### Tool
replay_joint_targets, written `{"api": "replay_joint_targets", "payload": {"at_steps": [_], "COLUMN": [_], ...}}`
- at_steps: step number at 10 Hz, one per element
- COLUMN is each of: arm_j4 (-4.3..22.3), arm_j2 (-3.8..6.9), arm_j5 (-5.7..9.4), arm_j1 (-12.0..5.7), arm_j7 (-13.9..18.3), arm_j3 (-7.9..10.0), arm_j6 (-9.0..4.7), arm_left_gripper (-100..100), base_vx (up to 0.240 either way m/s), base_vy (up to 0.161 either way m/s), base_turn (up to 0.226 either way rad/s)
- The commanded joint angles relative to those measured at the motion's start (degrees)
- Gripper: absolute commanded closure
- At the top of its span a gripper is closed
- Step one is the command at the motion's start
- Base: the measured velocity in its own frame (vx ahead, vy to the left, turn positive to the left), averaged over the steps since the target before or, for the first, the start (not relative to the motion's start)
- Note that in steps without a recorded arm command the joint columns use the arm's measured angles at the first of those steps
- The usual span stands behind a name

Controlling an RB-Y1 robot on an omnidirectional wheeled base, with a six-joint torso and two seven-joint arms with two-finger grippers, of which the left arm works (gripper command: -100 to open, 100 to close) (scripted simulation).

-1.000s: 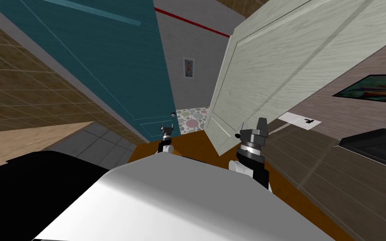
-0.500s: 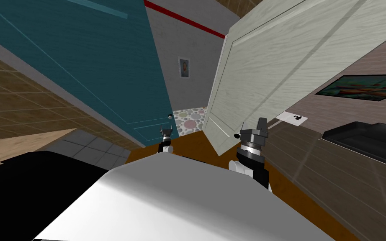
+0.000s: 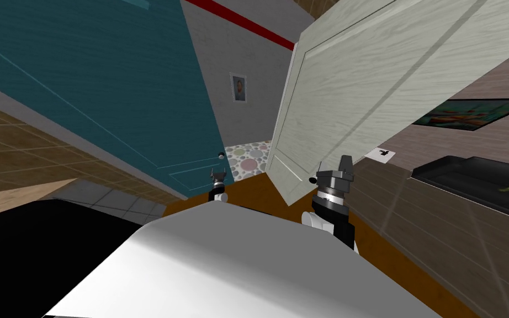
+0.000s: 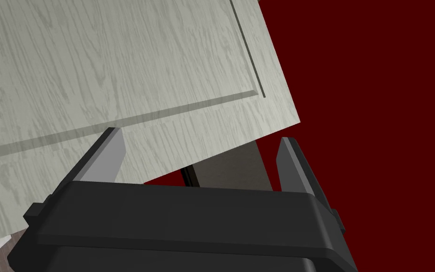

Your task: Pull the door open

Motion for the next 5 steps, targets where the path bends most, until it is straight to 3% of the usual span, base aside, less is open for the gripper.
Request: {"api": "replay_joint_targets", "payload": {"at_steps": [1, 5], "arm_j4": [2.1, 7.3], "arm_j2": [0.21, 0.87], "arm_j5": [1.7, 5.78], "arm_j1": [-0.54, -1.85], "arm_j7": [1.7, 5.7], "arm_j3": [-0.12, -0.4], "arm_j6": [-0.63, -2.01], "arm_left_gripper": [-100, -100], "base_vx": [0.07, 0.076], "base_vy": [0.031, 0.062], "base_turn": [-0.134, -0.101]}}
